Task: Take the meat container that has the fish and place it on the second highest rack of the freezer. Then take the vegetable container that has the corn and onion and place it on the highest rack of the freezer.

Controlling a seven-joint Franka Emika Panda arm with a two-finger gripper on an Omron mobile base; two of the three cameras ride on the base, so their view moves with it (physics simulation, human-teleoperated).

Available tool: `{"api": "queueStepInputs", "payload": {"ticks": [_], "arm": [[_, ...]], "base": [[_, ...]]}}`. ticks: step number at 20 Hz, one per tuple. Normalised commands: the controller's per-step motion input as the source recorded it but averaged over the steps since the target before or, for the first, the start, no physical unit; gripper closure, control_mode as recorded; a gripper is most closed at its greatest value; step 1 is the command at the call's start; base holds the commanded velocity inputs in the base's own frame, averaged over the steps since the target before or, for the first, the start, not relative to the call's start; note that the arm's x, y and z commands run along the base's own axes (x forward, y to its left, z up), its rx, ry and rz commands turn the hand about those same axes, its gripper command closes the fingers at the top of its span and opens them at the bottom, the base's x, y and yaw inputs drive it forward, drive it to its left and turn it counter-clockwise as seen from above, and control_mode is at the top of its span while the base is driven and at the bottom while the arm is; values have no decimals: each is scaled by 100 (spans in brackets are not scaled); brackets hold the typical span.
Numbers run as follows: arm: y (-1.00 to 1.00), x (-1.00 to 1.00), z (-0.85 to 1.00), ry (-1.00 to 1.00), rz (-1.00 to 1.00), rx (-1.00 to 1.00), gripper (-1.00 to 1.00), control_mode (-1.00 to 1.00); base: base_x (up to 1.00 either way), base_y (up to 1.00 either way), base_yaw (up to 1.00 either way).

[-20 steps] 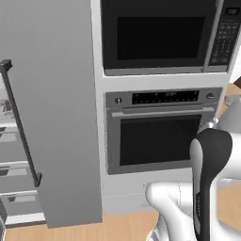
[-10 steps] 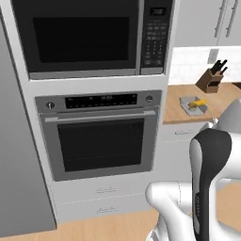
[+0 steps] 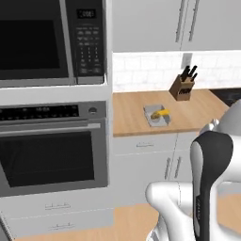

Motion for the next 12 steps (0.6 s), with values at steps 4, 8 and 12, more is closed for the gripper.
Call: {"api": "queueStepInputs", "payload": {"ticks": [4,8,12], "arm": [[0,0,0,0,0,0,-100,100],[0,0,0,0,0,0,-100,100],[0,0,0,0,0,0,-100,100]], "base": [[100,-82,21],[91,-91,29],[59,-59,27]]}}
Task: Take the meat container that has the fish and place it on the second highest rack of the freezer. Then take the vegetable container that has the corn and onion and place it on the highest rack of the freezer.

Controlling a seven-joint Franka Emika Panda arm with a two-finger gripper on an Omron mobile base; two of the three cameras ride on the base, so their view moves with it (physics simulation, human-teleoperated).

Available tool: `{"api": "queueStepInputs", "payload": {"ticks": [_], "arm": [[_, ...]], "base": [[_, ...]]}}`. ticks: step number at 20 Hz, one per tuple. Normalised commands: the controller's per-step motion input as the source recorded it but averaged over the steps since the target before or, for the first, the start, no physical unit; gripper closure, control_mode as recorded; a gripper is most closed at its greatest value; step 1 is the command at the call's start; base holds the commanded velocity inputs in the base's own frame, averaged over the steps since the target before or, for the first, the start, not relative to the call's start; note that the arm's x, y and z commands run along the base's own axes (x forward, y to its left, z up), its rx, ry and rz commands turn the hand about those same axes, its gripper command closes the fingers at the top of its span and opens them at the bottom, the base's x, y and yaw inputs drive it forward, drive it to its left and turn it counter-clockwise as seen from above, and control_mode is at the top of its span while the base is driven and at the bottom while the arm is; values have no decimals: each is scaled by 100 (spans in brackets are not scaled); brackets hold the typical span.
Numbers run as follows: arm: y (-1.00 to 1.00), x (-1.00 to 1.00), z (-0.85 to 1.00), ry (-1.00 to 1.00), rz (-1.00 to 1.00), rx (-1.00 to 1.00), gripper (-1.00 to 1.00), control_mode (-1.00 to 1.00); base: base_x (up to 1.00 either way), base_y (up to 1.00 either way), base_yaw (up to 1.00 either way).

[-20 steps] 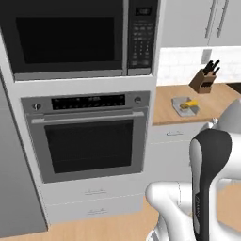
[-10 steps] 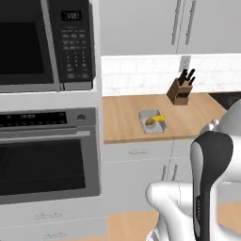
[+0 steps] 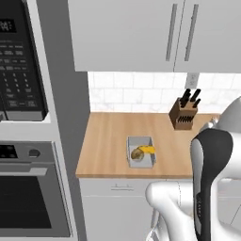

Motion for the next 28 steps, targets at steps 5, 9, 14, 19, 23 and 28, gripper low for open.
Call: {"api": "queueStepInputs", "payload": {"ticks": [5,9,14,19,23,28], "arm": [[0,0,0,0,0,0,-100,100],[0,0,0,0,0,0,-100,100],[60,37,-13,-1,-17,0,-100,-100],[100,94,-15,3,-35,0,-100,-100],[46,68,-50,1,-22,4,-100,-100],[2,40,-72,1,-31,0,-100,-100]], "base": [[4,-12,14],[-2,0,0],[0,0,0],[0,0,0],[0,0,0],[0,0,0]]}}
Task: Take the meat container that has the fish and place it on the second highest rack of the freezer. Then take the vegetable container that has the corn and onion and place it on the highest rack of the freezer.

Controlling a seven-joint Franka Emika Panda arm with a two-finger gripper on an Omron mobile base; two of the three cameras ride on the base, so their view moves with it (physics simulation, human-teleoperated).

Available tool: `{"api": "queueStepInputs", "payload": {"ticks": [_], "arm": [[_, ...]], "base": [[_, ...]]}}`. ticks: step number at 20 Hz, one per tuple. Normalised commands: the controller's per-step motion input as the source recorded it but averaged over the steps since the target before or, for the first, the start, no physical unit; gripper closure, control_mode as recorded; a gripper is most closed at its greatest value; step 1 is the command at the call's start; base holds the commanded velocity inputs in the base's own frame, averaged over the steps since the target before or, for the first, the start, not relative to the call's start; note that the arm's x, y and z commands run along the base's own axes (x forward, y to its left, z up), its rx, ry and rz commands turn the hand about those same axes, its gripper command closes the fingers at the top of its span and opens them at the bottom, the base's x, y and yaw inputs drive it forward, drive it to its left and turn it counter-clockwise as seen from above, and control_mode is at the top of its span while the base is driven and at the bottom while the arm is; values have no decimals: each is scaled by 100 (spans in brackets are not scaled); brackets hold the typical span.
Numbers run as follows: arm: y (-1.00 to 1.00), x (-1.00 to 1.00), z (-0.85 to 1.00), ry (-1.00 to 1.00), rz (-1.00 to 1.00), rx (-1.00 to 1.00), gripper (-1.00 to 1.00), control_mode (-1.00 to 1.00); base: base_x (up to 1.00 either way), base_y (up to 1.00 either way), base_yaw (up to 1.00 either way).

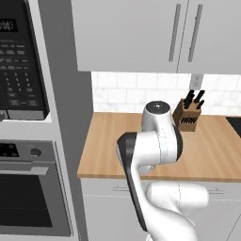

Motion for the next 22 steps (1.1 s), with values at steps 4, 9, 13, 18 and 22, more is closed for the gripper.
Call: {"api": "queueStepInputs", "payload": {"ticks": [4,9,13,18,22], "arm": [[11,78,-29,0,-31,0,-100,-100],[3,51,-12,6,-32,5,-100,-100],[-1,6,-21,13,-44,14,-100,-100],[-2,-9,-34,5,-43,15,-100,-100],[-25,-15,-51,0,-25,1,-100,-100]], "base": [[0,0,0],[0,0,0],[0,0,0],[0,0,0],[0,0,0]]}}
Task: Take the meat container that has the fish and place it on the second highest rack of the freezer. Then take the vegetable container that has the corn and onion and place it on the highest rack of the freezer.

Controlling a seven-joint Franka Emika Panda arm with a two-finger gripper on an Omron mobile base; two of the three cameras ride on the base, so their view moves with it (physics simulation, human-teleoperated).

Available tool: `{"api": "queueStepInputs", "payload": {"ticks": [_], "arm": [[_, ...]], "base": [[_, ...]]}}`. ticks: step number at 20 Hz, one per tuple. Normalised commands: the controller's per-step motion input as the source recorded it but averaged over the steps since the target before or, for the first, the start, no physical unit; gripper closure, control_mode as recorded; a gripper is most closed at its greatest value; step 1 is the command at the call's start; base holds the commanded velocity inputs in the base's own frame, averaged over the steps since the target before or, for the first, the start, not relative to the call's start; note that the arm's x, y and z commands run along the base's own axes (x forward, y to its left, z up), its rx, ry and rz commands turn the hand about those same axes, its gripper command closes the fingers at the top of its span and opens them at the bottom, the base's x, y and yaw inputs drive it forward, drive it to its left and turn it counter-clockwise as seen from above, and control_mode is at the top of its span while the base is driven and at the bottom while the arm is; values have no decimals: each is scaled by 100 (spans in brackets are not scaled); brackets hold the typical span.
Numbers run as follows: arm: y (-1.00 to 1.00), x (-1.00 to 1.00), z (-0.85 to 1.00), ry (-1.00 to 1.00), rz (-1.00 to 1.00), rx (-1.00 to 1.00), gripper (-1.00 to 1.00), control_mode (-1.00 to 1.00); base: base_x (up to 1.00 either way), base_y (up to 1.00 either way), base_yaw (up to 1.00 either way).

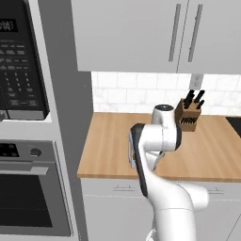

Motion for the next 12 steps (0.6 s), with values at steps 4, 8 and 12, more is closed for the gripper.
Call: {"api": "queueStepInputs", "payload": {"ticks": [4,8,12], "arm": [[-12,36,-29,4,-16,0,-100,-100],[2,61,-2,2,-7,0,-100,-100],[20,49,0,0,-1,-1,-100,-100]], "base": [[0,0,0],[0,0,0],[0,0,0]]}}
